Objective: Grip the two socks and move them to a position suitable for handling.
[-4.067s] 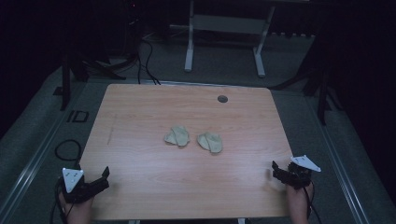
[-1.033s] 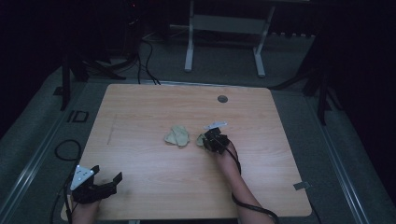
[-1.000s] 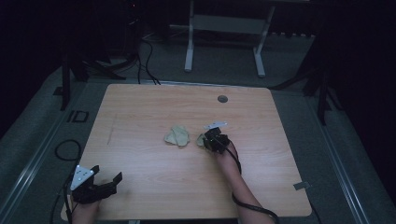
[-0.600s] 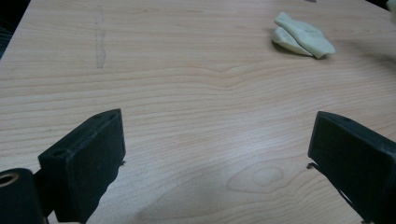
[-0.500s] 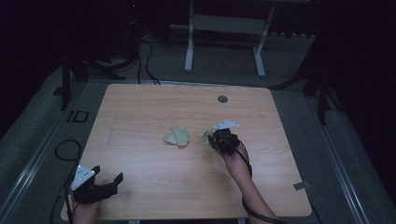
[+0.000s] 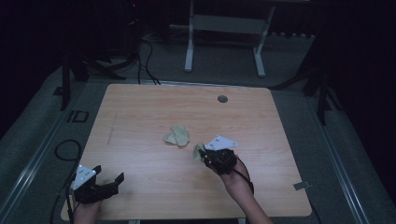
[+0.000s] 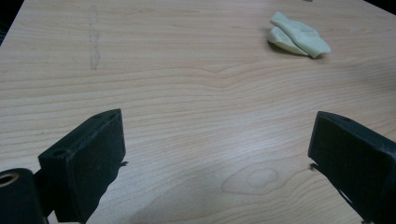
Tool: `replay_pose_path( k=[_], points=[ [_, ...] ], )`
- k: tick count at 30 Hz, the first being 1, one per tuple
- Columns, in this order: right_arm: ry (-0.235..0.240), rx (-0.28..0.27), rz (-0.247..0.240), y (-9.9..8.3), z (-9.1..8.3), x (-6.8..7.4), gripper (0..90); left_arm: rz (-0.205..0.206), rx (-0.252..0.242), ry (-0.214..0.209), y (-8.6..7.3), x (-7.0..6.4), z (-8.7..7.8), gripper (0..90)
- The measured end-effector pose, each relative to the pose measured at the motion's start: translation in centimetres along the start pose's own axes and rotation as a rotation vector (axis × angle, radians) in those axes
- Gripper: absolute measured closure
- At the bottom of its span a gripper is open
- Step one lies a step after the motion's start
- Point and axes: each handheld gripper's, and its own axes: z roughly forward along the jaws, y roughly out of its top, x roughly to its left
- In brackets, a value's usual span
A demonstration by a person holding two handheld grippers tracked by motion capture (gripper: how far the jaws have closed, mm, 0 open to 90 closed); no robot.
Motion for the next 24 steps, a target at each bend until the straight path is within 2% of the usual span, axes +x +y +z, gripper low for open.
replay_pose_path(
  k=[3,8,13,14,18,20,21,24],
  points=[
    [0.022,-0.002,-0.026,-0.2,-0.5,1.4,78.0,0.001,0.001,-0.002,0.0,-0.1,0.0,4.1],
    [0.050,0.015,-0.038,-1.3,-0.7,3.0,78.1,0.006,0.003,-0.007,0.0,-0.2,0.1,4.1],
    [0.066,0.039,-0.026,-2.7,-0.4,3.7,78.0,0.008,0.004,-0.008,0.0,-0.2,0.1,4.1],
    [0.081,0.045,-0.015,-3.1,-0.3,3.9,78.0,0.008,0.004,-0.008,0.0,-0.2,0.1,4.1],
    [0.081,0.091,-0.017,-5.1,0.7,4.5,78.0,0.014,0.002,-0.009,0.1,-0.4,0.1,4.2],
    [0.081,0.091,-0.017,-5.1,0.7,4.5,78.0,0.013,0.003,-0.013,0.1,-0.4,0.1,4.2],
    [0.080,0.098,-0.017,-5.3,0.9,4.6,78.0,0.026,0.011,-0.017,0.0,-0.6,0.2,4.2],
    [0.107,0.138,-0.007,-6.8,2.1,5.1,77.9,0.030,0.010,-0.023,0.1,-0.8,0.3,4.1]
  ],
)
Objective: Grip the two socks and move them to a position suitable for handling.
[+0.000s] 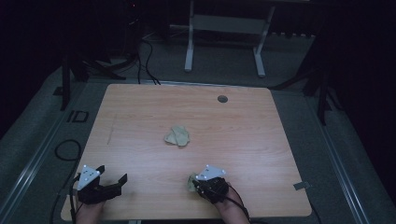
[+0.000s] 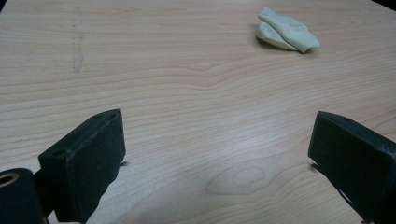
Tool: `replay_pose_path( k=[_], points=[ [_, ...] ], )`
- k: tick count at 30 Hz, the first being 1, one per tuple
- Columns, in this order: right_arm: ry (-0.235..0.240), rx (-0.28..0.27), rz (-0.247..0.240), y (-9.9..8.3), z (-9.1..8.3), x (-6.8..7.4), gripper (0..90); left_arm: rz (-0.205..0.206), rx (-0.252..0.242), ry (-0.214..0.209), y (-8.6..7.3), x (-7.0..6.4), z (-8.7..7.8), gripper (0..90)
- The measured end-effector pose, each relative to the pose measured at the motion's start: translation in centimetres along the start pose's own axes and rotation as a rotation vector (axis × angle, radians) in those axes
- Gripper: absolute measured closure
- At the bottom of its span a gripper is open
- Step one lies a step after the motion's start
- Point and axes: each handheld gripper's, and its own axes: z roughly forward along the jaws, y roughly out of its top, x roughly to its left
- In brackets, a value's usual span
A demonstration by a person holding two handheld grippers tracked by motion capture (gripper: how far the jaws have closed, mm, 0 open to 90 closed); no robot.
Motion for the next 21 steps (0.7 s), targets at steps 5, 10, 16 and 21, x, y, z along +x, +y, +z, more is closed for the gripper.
replay_pose_path(
  k=[5,10,16,21],
  points=[
    [0.012,0.029,-0.005,-0.7,1.2,0.4,77.7,0.014,0.005,-0.015,0.1,-0.5,0.1,4.2],
    [0.012,0.032,-0.008,-0.9,1.6,0.6,75.9,0.037,0.015,-0.039,0.3,-1.5,0.2,4.1],
    [0.066,0.035,0.002,-0.5,1.3,0.5,54.1,0.054,0.047,-0.139,0.7,-3.3,0.6,4.2],
    [0.102,-0.032,-0.016,0.8,-1.0,-0.3,28.3,0.063,0.072,-0.236,1.0,-5.5,1.2,5.1]
  ],
)
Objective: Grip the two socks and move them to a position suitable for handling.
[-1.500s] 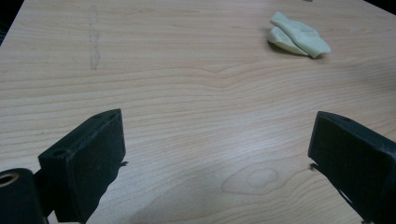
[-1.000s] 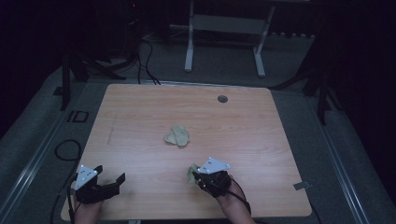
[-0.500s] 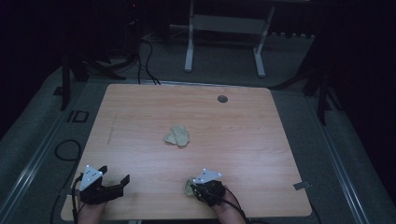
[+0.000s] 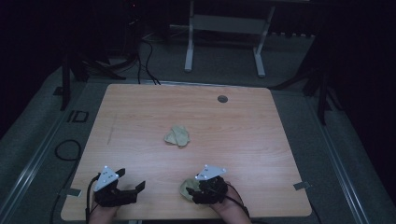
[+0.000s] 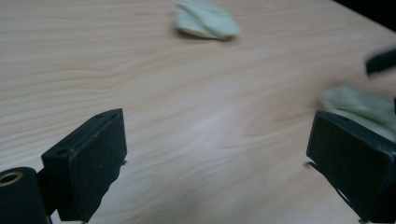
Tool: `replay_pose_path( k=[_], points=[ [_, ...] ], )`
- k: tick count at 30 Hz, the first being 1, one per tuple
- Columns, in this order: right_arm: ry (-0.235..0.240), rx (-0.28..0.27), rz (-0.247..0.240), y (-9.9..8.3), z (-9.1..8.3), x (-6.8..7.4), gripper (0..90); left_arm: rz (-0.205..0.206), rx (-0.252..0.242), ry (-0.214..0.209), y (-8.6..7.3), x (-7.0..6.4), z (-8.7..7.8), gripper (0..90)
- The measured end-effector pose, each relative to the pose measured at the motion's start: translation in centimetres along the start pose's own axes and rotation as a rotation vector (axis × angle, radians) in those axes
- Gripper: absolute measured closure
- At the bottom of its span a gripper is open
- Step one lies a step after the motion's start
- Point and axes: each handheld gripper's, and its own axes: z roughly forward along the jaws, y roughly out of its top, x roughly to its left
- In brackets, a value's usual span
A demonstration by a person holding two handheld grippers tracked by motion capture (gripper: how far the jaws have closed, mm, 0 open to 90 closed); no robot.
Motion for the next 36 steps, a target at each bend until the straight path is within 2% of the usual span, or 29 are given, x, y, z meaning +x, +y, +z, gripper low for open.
replay_pose_path(
  k=[3,5,7,9,10,11,12,14,15,17,18,19,20,21,24,26,27,28,29,31,34,35,36],
  points=[
    [-0.016,-0.038,-0.021,0.7,-1.5,-0.6,26.8,0.020,0.010,-0.054,0.4,-1.3,0.6,9.2],
    [-0.025,-0.043,-0.058,1.0,-2.3,-1.0,34.9,0.030,0.018,-0.118,0.8,-2.4,1.1,13.5],
    [-0.029,-0.037,-0.079,1.2,-2.9,-1.5,36.6,0.041,0.037,-0.162,1.1,-3.4,1.8,14.3],
    [-0.026,-0.029,-0.083,1.3,-3.1,-1.8,38.1,0.049,0.061,-0.195,1.2,-4.2,2.6,17.3],
    [-0.032,-0.029,-0.079,1.3,-3.1,-1.9,40.3,0.049,0.061,-0.195,1.2,-4.2,2.6,19.6],
    [-0.023,-0.021,-0.081,1.2,-3.0,-1.9,48.1,0.044,0.093,-0.233,1.3,-5.0,3.7,19.8],
    [-0.008,0.005,-0.077,1.3,-2.8,-2.0,47.1,0.045,0.108,-0.240,1.3,-5.3,4.2,20.7],
    [0.019,0.004,-0.076,1.2,-2.3,-2.2,47.7,0.055,0.135,-0.248,1.5,-5.8,5.0,22.5],
    [0.024,0.015,-0.081,1.1,-2.0,-2.2,47.7,0.066,0.150,-0.238,1.6,-6.1,5.4,22.6],
    [0.017,0.026,-0.087,1.0,-1.6,-2.1,47.7,0.066,0.150,-0.238,1.6,-6.1,5.4,24.4],
    [0.042,0.058,-0.094,0.7,-0.7,-2.2,50.2,0.077,0.170,-0.234,1.9,-6.5,6.0,29.6],
    [0.047,0.070,-0.095,0.5,-0.3,-2.2,51.0,0.061,0.181,-0.243,2.1,-6.6,6.5,35.1],
    [0.063,0.081,-0.092,0.4,0.1,-2.4,51.1,0.058,0.194,-0.254,2.2,-6.6,6.8,35.5],
    [0.071,0.088,-0.092,0.2,0.4,-2.4,51.1,0.056,0.215,-0.246,2.2,-6.6,7.1,37.8],
    [0.079,0.127,-0.102,-0.1,1.1,-2.5,52.2,0.040,0.263,-0.256,2.2,-6.7,8.1,44.2],
    [0.085,0.141,-0.115,-0.2,1.5,-2.5,58.4,0.046,0.287,-0.265,2.1,-6.9,8.7,48.6],
    [0.086,0.154,-0.118,-0.3,1.7,-2.5,61.4,0.050,0.300,-0.256,2.0,-7.0,8.9,52.0],
    [0.086,0.154,-0.118,-0.3,1.7,-2.5,61.4,0.050,0.300,-0.256,2.0,-7.0,8.9,54.7],
    [0.096,0.174,-0.121,-0.5,2.1,-2.6,66.3,0.044,0.309,-0.268,1.9,-7.1,9.2,56.6],
    [0.108,0.185,-0.117,-0.6,2.3,-2.6,69.4,0.048,0.310,-0.255,2.0,-7.2,9.4,63.5],
    [0.128,0.193,-0.146,-0.6,2.3,-2.6,77.8,0.050,0.317,-0.255,2.0,-7.3,9.6,73.7],
    [0.128,0.193,-0.146,-0.6,2.3,-2.6,77.8,0.050,0.317,-0.255,2.0,-7.3,9.6,77.6],
    [0.130,0.192,-0.159,-0.6,2.3,-2.4,82.3,0.044,0.327,-0.261,1.9,-7.5,9.7,82.0]
  ],
)
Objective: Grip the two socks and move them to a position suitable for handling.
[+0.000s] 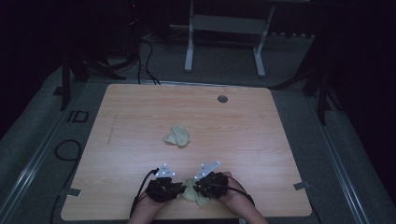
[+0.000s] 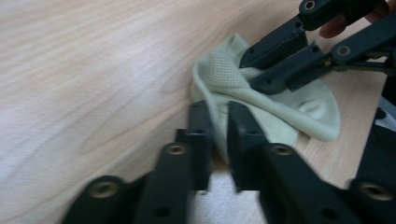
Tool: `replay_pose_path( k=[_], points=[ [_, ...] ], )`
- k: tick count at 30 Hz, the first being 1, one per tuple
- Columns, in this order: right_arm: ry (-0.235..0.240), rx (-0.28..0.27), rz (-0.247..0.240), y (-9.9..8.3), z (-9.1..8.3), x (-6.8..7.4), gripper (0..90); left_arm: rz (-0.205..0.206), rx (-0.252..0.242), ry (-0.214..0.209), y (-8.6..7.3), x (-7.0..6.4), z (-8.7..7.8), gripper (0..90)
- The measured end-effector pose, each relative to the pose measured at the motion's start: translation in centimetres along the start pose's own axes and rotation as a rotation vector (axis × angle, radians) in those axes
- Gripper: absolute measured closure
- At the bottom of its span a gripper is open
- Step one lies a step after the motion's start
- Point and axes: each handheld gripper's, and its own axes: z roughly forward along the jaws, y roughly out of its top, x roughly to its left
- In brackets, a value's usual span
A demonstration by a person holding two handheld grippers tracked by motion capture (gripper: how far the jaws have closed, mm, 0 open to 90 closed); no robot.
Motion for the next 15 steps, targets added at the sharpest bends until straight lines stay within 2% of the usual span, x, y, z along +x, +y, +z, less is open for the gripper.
replay_pose_path(
  k=[3,7,9,11,12,15],
  points=[
    [-0.008,-0.009,0.006,0.1,-0.3,0.3,85.2,0.013,-0.003,0.013,0.0,-0.3,-0.1,88.0],
    [-0.022,-0.076,0.033,0.1,-2.0,0.8,85.5,0.001,-0.034,0.017,0.0,-0.5,-0.8,88.6],
    [-0.045,-0.104,0.045,0.0,-3.1,0.9,85.5,-0.001,-0.048,0.019,0.2,-0.7,-1.1,88.6],
    [-0.053,-0.116,0.050,-0.1,-3.7,0.9,85.5,-0.001,-0.048,0.019,0.2,-0.7,-1.1,88.7],
    [-0.070,-0.144,0.072,-0.4,-4.7,0.8,85.5,0.000,-0.066,0.029,0.4,-0.9,-1.7,88.7],
    [-0.103,-0.173,0.114,-1.2,-6.1,0.5,85.4,-0.002,-0.078,0.034,0.5,-1.0,-2.4,88.8]
  ],
)
